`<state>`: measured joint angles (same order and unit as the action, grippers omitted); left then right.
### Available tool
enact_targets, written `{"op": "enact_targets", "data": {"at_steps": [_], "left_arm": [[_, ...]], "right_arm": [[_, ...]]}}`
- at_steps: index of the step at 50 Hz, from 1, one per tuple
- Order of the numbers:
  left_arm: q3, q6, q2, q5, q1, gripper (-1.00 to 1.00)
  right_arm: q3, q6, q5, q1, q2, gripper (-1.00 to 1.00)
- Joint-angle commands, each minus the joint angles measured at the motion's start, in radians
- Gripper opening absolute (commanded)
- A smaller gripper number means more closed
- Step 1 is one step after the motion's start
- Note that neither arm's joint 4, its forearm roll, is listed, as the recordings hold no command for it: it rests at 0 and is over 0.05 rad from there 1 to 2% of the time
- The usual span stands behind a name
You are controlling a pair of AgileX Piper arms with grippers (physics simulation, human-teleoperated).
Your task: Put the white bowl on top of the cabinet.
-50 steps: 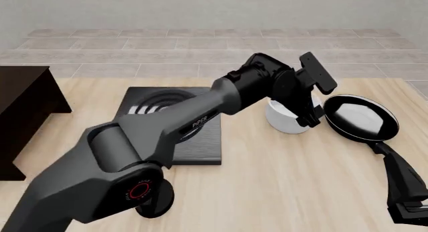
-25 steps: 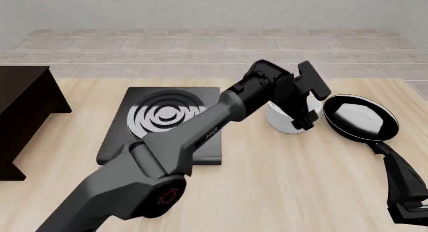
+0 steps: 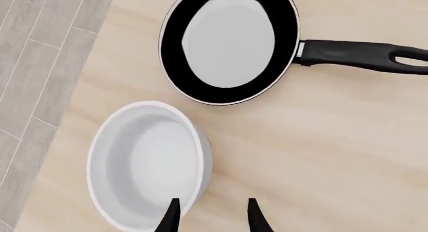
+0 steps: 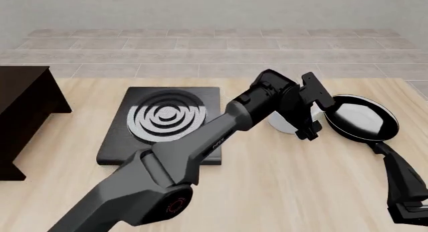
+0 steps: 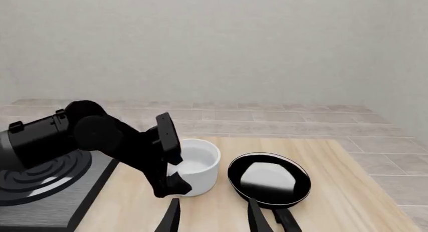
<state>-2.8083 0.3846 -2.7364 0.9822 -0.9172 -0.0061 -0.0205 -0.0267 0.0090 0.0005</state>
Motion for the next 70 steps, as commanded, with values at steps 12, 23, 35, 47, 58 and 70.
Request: {"op": "enact_targets", "data": {"at_steps": [12, 23, 35, 47, 58, 70], "left_arm": [[-0.021, 0.043, -0.051, 0.005, 0.025, 1.0], [-0.023, 0.133, -0.09, -0.029, 0.095, 1.0], [-0.022, 0.128, -0.09, -0.067, 0.092, 1.0], [-0.022, 0.058, -0.119, -0.048, 0.051, 1.0], [-0.022, 0.049, -0.134, -0.037, 0.043, 1.0], [-0.022, 0.049, -0.134, -0.037, 0.043, -1.0]], "right_arm": [[0.0, 0.001, 0.001, 0.0, 0.0, 1.0], [0.0, -0.001, -0.001, 0.0, 0.0, 1.0], [0.002, 0.0, -0.002, 0.0, 0.0, 1.0], [0.002, 0.0, -0.002, 0.0, 0.0, 1.0], [0.002, 0.0, -0.001, 0.0, 0.0, 1.0], [0.001, 0.0, -0.002, 0.0, 0.0, 1.0]]}}
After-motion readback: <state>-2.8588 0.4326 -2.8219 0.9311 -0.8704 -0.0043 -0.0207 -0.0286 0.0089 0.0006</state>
